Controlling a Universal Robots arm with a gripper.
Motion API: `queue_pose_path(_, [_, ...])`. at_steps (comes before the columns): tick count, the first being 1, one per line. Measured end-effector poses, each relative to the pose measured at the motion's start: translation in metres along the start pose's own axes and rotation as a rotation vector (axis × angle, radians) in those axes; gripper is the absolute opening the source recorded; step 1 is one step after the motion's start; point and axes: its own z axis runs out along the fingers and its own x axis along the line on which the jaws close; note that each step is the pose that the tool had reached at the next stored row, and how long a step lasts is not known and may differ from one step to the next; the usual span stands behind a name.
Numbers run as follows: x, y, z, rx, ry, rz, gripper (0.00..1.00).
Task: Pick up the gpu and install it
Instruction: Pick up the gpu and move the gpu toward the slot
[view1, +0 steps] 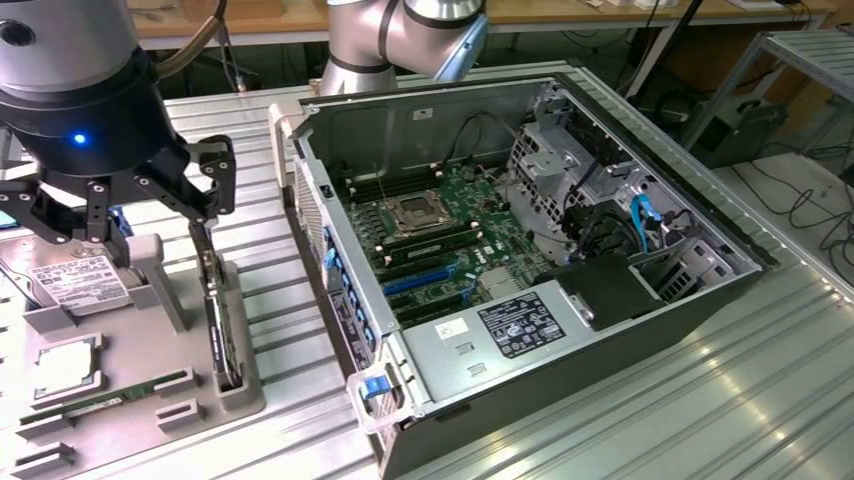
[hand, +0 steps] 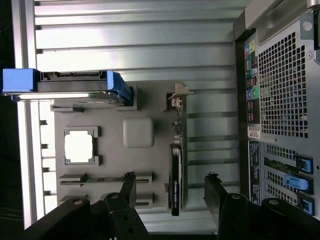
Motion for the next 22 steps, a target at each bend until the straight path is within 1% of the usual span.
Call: queue_pose_path(22, [0.0, -0.0011, 0.0185, 0.0, 0.0, 0.0, 0.67])
